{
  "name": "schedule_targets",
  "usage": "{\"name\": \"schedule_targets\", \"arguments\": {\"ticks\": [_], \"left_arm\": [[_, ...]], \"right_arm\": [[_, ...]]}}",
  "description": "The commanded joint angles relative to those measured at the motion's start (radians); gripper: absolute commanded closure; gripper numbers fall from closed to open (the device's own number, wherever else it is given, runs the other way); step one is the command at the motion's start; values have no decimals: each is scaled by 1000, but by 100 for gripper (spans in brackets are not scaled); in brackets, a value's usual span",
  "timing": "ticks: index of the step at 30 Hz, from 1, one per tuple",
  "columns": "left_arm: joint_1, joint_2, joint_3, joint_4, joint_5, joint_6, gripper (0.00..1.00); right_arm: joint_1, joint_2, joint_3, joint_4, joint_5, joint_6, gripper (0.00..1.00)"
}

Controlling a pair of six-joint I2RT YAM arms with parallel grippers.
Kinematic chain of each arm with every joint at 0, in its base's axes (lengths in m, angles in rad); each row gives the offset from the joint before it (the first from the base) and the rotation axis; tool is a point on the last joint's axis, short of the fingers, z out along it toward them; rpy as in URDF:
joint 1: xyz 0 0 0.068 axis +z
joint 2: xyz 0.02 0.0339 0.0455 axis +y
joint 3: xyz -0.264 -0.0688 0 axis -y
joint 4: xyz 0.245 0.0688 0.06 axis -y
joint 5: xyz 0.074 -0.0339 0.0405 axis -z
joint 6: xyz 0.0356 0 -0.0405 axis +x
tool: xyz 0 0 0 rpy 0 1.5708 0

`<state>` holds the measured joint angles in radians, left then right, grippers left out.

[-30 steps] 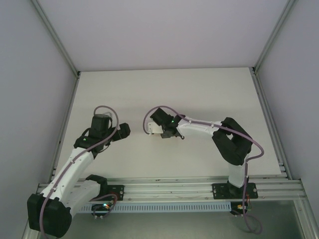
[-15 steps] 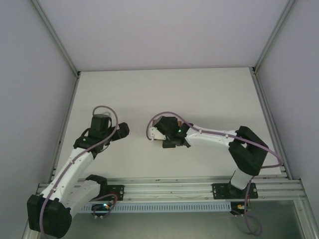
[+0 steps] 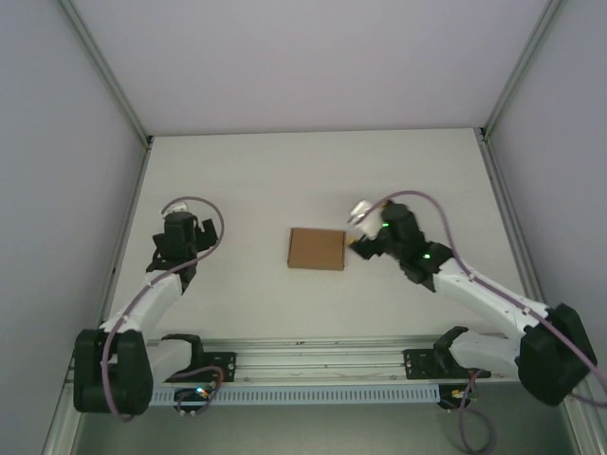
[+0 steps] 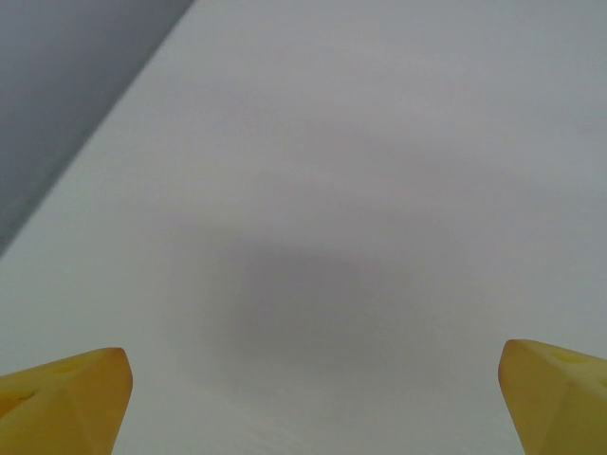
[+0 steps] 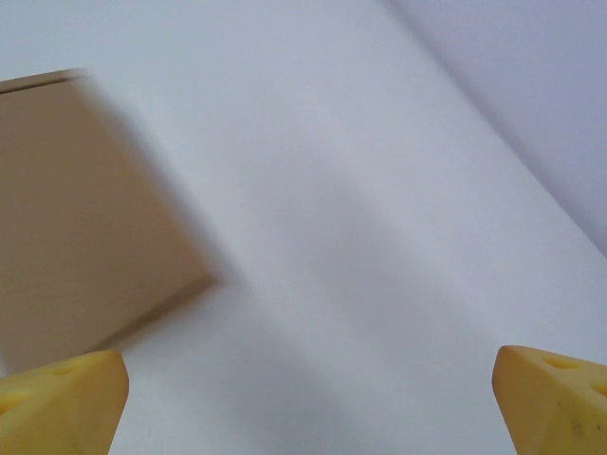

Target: Assemble paper box

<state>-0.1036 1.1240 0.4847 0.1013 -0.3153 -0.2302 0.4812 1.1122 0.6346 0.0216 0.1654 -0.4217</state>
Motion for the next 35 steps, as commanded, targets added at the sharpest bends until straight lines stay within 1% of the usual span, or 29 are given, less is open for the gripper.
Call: {"name": "schedule_targets", "arguments": {"ticks": [1, 2, 3, 4, 5, 6, 7, 8, 9, 10, 11, 12, 13, 14, 15, 16, 17, 18, 19, 26, 35], "left_arm": [[35, 57, -93, 404, 16, 161, 0], [41, 104, -143, 539, 13, 167, 0], [48, 167, -181, 674, 25, 182, 0], [44, 193, -179, 723, 9, 195, 0], [46, 199, -169, 705, 48, 191, 0], [61, 218, -162, 726, 114, 208, 0], [69, 228, -143, 709, 141, 211, 0], [80, 240, -130, 691, 145, 208, 0], [92, 262, -122, 689, 147, 201, 0], [104, 325, -146, 791, 146, 196, 0], [120, 426, -174, 937, 169, 178, 0], [124, 500, -192, 1116, 199, 223, 0], [124, 420, -179, 953, 244, 205, 0], [127, 391, -134, 816, 225, 188, 0], [117, 438, -116, 861, 192, 214, 0], [94, 453, -128, 918, 173, 242, 0], [86, 438, -119, 873, 157, 233, 0], [88, 442, -110, 855, 140, 228, 0], [86, 450, -124, 901, 124, 237, 0], [84, 447, -116, 881, 122, 236, 0], [84, 447, -116, 881, 121, 236, 0]], "right_arm": [[-169, -60, -172, 327, -64, 240, 0], [-232, -70, -214, 389, -82, 296, 0], [-301, -71, -253, 448, -133, 339, 0], [-347, -58, -278, 488, -167, 363, 0], [-377, -36, -291, 522, -177, 383, 0], [-395, 3, -305, 573, -179, 386, 0], [-403, 50, -319, 642, -177, 382, 0], [-411, 114, -335, 741, -164, 397, 0], [-418, 211, -342, 871, -152, 412, 0], [-416, 256, -332, 892, -133, 388, 1], [-431, 323, -317, 927, -126, 406, 0], [-450, 422, -303, 988, -136, 428, 0], [-460, 480, -280, 1058, -150, 433, 0], [-473, 426, -236, 871, -162, 443, 0], [-494, 410, -188, 761, -201, 460, 0], [-496, 433, -222, 865, -203, 460, 0], [-497, 434, -244, 908, -201, 464, 0], [-497, 427, -241, 886, -166, 475, 0], [-494, 428, -241, 890, -164, 473, 0], [-488, 434, -230, 875, -196, 454, 0], [-483, 433, -229, 874, -180, 449, 0]]}}
